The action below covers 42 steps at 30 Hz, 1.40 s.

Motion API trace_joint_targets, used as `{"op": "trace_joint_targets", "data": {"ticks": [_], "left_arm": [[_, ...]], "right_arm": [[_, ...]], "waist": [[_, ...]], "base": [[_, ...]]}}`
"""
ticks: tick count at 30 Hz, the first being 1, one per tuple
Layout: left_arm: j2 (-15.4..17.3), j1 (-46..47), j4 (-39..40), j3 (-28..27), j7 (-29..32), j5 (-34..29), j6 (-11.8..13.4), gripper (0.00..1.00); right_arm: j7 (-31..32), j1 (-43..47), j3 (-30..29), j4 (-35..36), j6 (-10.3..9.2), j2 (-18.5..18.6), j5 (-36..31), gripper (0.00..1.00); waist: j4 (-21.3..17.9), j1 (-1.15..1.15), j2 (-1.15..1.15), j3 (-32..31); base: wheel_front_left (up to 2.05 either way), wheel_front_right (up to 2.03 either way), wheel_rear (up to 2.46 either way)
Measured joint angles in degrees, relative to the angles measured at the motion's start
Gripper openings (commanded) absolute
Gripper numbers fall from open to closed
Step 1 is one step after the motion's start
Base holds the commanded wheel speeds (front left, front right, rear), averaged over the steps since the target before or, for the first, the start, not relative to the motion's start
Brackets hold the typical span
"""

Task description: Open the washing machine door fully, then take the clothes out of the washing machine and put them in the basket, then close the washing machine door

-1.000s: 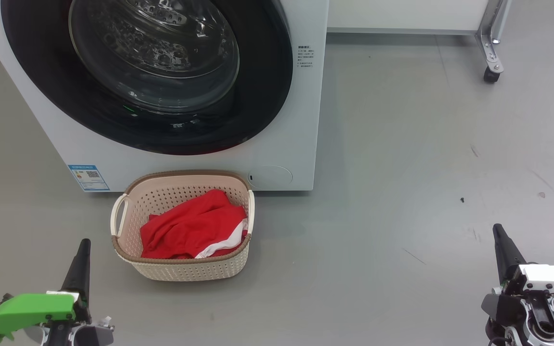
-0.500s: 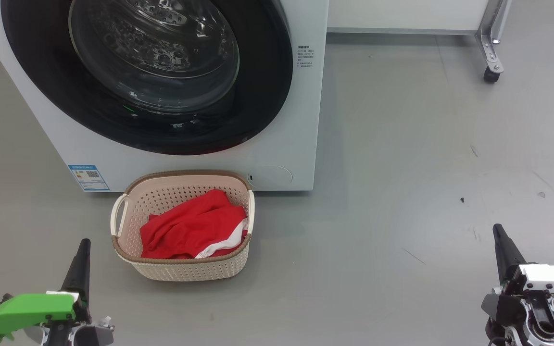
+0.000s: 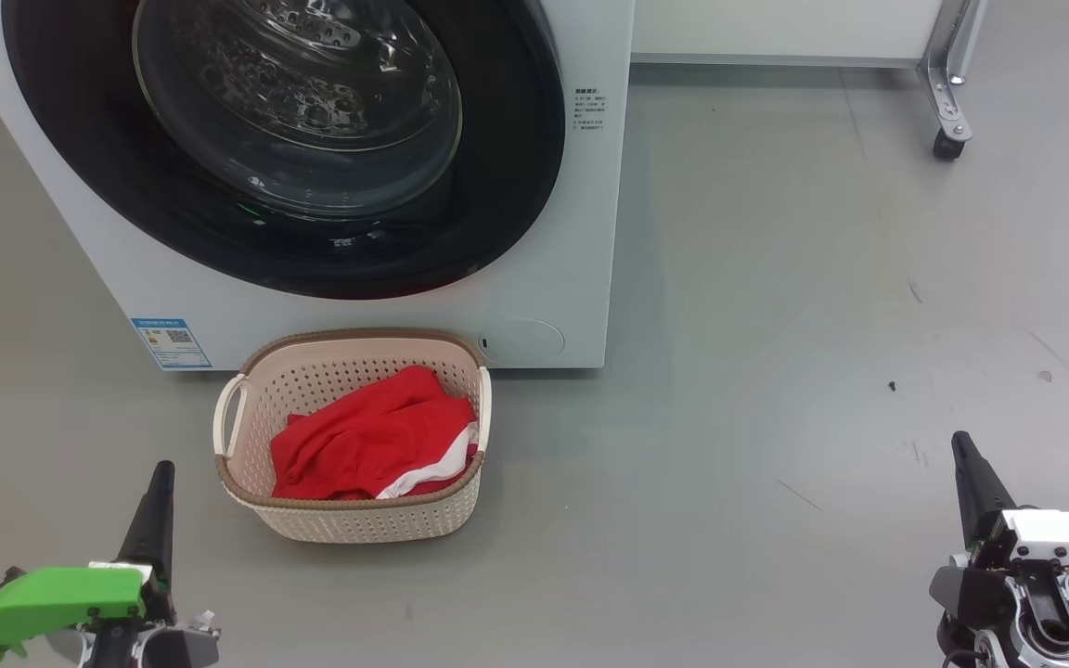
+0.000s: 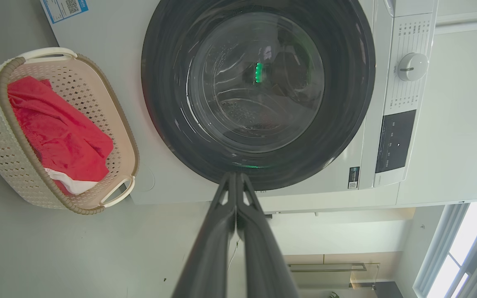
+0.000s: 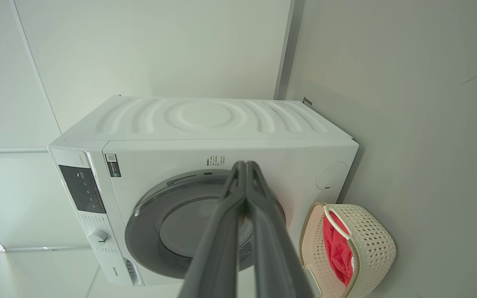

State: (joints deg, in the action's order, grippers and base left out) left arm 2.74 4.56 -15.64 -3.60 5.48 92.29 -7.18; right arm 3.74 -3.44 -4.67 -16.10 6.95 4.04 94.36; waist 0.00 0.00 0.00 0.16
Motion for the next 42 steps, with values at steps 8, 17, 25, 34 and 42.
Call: {"op": "trace_joint_targets", "data": {"ticks": [8,17,25,34,42], "left_arm": [[-0.01,0.00,0.00,-0.01,0.00,0.00,0.00,0.00],[-0.02,0.00,0.00,-0.03,0.00,0.00,0.00,0.00],[-0.02,0.00,0.00,-0.03,0.00,0.00,0.00,0.00],[-0.03,0.00,0.00,-0.05,0.00,0.00,0.00,0.00],[-0.04,0.00,0.00,-0.07,0.00,0.00,0.00,0.00]], "right_arm": [[0.01,-0.02,-0.04,0.00,0.00,0.00,0.00,0.00],[0.01,-0.02,-0.08,0.01,0.00,-0.01,0.00,0.00],[0.02,-0.02,-0.14,0.02,0.00,-0.01,0.00,0.00],[0.07,-0.02,-0.19,0.03,0.00,-0.02,0.00,0.00],[0.07,-0.02,-0.24,0.03,0.00,-0.02,-0.01,0.00]], "waist": [[0.00,0.00,0.00,0.00],[0.00,0.00,0.00,0.00],[0.00,0.00,0.00,0.01],[0.00,0.00,0.00,0.01],[0.00,0.00,0.00,0.01]], "base": [[0.00,0.00,0.00],[0.00,0.00,0.00],[0.00,0.00,0.00],[0.00,0.00,0.00],[0.00,0.00,0.00]]}}
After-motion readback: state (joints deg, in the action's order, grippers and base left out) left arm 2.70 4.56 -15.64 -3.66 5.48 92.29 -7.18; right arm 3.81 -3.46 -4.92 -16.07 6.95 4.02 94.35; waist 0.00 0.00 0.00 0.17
